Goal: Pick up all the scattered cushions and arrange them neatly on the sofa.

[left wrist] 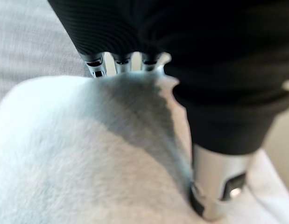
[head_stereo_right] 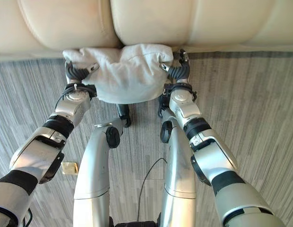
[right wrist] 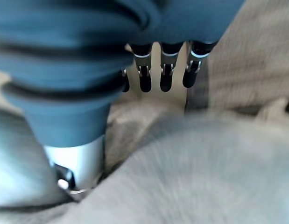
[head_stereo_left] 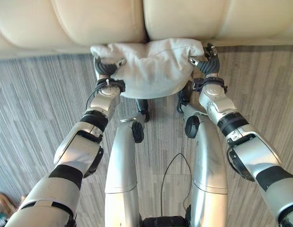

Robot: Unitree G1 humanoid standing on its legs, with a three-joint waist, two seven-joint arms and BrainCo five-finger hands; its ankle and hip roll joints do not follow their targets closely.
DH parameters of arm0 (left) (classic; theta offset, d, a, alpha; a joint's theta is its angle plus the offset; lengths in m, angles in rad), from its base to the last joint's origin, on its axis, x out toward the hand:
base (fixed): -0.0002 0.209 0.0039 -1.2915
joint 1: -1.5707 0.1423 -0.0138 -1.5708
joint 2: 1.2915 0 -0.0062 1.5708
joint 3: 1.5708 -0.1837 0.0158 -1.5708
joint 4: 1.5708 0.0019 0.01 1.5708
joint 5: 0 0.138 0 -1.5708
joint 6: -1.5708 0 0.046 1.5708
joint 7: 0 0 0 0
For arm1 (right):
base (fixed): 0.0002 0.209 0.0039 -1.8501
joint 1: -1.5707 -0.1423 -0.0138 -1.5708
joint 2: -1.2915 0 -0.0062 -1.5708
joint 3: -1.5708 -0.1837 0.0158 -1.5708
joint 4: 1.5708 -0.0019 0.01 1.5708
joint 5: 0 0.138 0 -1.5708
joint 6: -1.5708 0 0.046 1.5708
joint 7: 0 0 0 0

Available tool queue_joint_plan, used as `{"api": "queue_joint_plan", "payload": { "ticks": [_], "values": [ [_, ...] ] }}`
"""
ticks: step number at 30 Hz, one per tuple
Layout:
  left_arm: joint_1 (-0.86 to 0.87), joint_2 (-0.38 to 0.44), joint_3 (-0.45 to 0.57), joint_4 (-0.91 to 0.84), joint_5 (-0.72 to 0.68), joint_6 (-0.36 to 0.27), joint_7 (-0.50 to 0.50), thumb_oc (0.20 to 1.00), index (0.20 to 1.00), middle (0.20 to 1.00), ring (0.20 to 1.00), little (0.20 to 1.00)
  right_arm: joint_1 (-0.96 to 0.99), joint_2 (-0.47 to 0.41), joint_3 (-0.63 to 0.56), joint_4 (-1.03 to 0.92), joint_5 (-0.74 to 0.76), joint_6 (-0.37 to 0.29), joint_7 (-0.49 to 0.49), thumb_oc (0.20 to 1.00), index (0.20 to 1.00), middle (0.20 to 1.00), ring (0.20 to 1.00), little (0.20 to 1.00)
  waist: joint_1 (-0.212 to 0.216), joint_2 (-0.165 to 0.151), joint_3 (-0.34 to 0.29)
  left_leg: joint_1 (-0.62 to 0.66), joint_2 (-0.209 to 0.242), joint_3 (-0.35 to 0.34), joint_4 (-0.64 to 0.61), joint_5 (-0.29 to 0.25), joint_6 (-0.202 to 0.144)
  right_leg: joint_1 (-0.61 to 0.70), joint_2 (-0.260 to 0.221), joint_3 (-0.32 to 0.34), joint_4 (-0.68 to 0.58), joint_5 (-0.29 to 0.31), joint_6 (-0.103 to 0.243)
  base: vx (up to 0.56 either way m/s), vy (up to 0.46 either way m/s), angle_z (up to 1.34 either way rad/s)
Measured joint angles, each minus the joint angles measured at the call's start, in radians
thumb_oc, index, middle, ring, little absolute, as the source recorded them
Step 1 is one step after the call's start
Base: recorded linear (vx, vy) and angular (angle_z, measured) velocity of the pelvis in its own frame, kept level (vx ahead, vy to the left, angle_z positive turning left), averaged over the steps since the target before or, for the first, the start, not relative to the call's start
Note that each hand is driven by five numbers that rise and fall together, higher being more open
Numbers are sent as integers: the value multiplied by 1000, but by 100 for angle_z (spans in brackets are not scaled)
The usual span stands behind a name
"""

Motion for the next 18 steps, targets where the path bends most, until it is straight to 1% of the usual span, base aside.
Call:
{"api": "queue_joint_plan", "payload": {
  "ticks": [1,2,3,4,5,6,7,9,11,12,14,15,16,18],
  "values": [
    [-4,-10,1,-32,-3,-3,5,1000,1000,1000,1000,1000,-40,-10,0,53,-9,4,-8,1000,1000,1000,1000,1000,15,0,0,-13,-5,-7,-19,0,0,-8,1,1,-23,4,7,68,32,-20],
    [0,-12,4,-72,-7,-12,12,1000,1000,1000,1000,1000,-59,-22,2,57,-32,8,-8,1000,1000,1000,1000,1000,25,0,-1,-12,2,-1,-73,2,4,-17,1,-2,-25,-31,44,65,27,-13],
    [8,-17,-1,-106,-8,-16,17,1000,1000,1000,1000,1000,-56,-22,2,59,-42,9,-7,1000,1000,1000,1000,1000,20,0,0,-11,-3,7,-78,5,8,-26,-5,22,73,-71,23,57,27,12],
    [32,-28,-5,-179,-17,-16,21,1000,1000,1000,1000,1000,-45,-30,4,48,-62,18,-5,200,200,200,200,200,9,-1,-1,-15,-19,14,-70,5,7,14,-21,46,103,-108,32,33,16,30],
    [60,-46,-5,-253,-27,-25,21,787,787,787,787,787,-40,-43,3,44,-79,23,-5,200,200,200,200,200,21,-2,0,-18,-18,16,-72,14,-8,7,-22,49,97,-93,15,23,23,24],
    [68,-79,-6,-252,-27,-44,21,507,507,507,507,507,-30,-48,-3,41,-83,23,-3,200,200,200,200,200,25,-2,0,-12,-22,19,-81,25,-10,9,-22,52,86,-90,14,0,0,0],
    [76,-103,-6,-250,-27,-46,21,200,200,200,200,200,-15,-46,-1,32,-90,23,11,200,200,200,200,200,25,-2,0,-1,-24,21,-95,49,-6,16,-20,57,79,-87,15,12,14,-4],
    [78,-133,-6,-232,-28,-49,21,200,200,200,200,200,1,-34,1,27,-90,24,30,200,200,200,200,200,26,-2,-1,12,-30,24,-109,55,-4,25,-20,65,72,-87,17,8,7,-12],
    [77,-137,-6,-212,-28,-49,19,200,200,200,200,200,7,-28,1,29,-90,27,34,200,200,200,200,200,25,-2,-1,28,-36,25,-118,66,1,41,-22,66,58,-81,21,5,8,-16],
    [73,-137,-7,-170,-28,-46,12,200,200,200,200,200,19,-28,1,34,-85,29,53,200,200,200,200,200,23,-1,-1,47,-39,28,-117,80,3,59,-29,66,60,-71,18,-4,1,-3],
    [71,-137,-10,-160,-34,-37,-6,200,200,200,200,200,20,-28,2,45,-76,32,62,200,200,200,200,200,20,-1,-1,70,-45,30,-131,85,10,81,-35,64,51,-71,13,-16,-3,4],
    [73,-137,-18,-155,-36,-30,-14,200,200,200,200,200,25,-27,2,48,-75,33,62,200,200,200,200,200,21,-1,-1,84,-45,31,-134,88,15,94,-36,62,47,-64,23,-31,-5,2],
    [77,-137,-34,-153,-44,-25,-17,200,200,200,200,200,39,-25,2,49,-76,34,63,200,200,200,200,200,23,-1,-1,102,-45,33,-136,90,18,112,-36,62,42,-62,26,-73,-18,-1],
    [96,-140,-40,-148,-51,-19,-20,200,200,200,200,200,61,-11,4,66,-77,34,63,200,200,200,200,200,20,-2,-1,158,-45,36,-187,100,26,167,-35,56,-4,-52,28,-80,-13,-5]
  ]
}}
